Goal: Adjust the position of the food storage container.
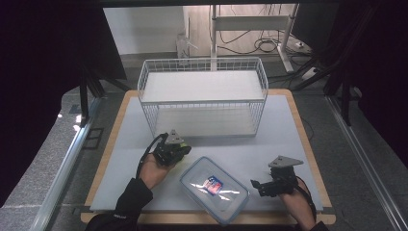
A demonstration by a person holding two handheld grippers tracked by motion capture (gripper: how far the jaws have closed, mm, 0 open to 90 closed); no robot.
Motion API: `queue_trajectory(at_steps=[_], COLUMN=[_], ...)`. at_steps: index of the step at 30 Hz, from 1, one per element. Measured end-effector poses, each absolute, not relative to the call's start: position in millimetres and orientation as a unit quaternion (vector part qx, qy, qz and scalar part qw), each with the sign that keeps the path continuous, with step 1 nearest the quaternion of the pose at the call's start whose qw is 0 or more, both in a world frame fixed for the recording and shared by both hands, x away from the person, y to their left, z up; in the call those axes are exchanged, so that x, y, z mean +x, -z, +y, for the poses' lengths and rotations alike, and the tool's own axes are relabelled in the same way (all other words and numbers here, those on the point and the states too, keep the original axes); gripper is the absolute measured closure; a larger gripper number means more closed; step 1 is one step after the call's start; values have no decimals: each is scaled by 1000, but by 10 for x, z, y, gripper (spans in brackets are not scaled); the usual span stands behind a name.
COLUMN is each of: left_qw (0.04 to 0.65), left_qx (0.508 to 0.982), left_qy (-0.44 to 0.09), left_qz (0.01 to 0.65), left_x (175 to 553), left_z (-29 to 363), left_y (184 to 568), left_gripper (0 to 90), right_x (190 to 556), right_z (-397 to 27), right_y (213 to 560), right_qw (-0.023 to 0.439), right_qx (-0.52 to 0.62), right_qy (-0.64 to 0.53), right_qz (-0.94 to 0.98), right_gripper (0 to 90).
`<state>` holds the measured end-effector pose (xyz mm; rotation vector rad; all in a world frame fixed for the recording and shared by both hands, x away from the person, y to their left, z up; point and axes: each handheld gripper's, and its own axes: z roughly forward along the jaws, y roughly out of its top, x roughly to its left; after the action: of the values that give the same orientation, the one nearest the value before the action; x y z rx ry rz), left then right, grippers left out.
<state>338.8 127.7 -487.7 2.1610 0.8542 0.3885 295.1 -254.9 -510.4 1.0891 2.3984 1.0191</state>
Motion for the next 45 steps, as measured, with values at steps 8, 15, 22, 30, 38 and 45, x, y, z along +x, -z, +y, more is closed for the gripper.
queue_trajectory(at_steps=[8,15,22,30,38,45], left_qw=[370,362,355,349,358,403], left_qx=[847,843,839,833,828,813], left_qy=[-168,-174,-179,-186,-183,-183], left_qz=[343,359,370,387,391,379], left_x=[3345,3277,3228,3177,3155,3045], left_z=[1439,1647,1781,1975,2071,2003], left_y=[4874,4871,4872,4878,4883,4837], left_gripper=[900,900,900,900,888,728], right_x=[2947,2945,2941,2936,2923,2868], right_z=[-2554,-2551,-2554,-2558,-2553,-2540], right_y=[5095,5092,5086,5076,5035,4960], right_qw=[158,157,157,156,157,170], right_qx=[381,381,381,382,388,393], right_qy=[-357,-356,-357,-360,-380,-391], right_qz=[838,839,838,837,825,815], right_gripper=[0,0,0,0,0,0])
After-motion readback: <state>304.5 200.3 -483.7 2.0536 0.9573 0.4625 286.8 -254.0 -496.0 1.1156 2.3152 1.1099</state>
